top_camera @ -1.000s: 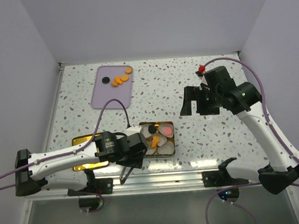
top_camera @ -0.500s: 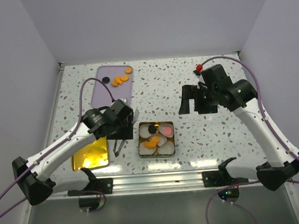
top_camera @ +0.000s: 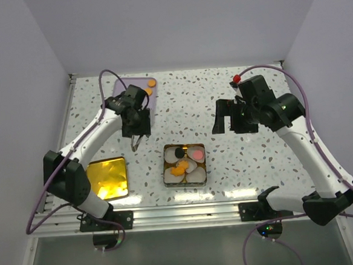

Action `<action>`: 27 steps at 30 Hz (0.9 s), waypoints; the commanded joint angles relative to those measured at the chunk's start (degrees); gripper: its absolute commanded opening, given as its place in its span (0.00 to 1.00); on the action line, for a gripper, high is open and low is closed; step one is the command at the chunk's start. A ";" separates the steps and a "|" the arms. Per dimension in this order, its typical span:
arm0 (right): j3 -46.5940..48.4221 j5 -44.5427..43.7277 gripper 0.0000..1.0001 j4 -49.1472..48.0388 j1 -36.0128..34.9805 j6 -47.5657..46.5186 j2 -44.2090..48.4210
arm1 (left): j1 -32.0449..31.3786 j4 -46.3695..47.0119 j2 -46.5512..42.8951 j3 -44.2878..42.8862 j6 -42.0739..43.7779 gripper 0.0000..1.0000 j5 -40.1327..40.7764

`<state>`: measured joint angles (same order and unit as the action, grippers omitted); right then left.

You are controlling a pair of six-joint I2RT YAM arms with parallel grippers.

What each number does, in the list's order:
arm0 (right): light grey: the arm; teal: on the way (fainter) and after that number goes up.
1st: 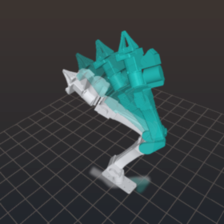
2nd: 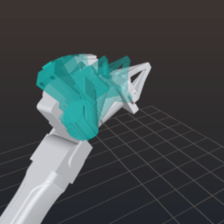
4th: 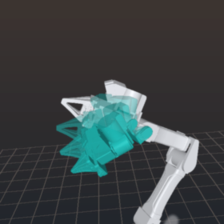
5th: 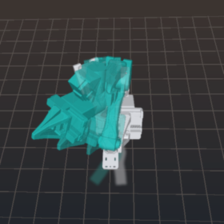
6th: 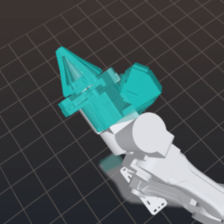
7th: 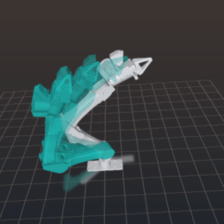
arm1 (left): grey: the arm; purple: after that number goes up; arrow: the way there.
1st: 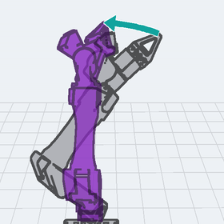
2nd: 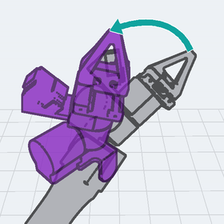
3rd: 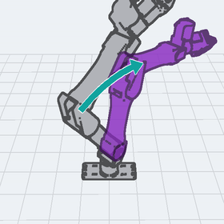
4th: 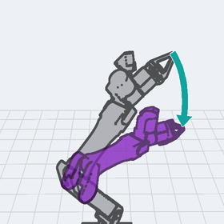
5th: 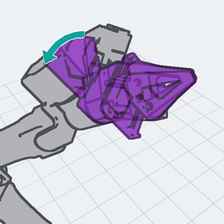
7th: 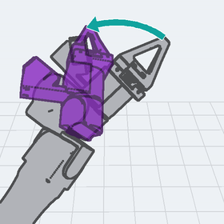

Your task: Pack the cookies

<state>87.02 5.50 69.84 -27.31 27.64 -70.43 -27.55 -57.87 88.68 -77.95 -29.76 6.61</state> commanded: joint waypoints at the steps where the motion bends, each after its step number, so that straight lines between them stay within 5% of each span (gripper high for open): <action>1: 2.80 -1.89 0.97 1.26 0.15 0.14 -0.49 | 3.81 3.46 3.68 -4.48 5.58 0.63 -2.04; 27: 10.45 -5.41 0.97 1.87 0.15 -2.32 -12.62 | 13.84 3.82 31.98 -27.24 14.11 0.62 -6.17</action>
<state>94.78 1.21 71.99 -27.31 26.41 -82.28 -14.13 -53.91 118.67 -100.44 -17.74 1.43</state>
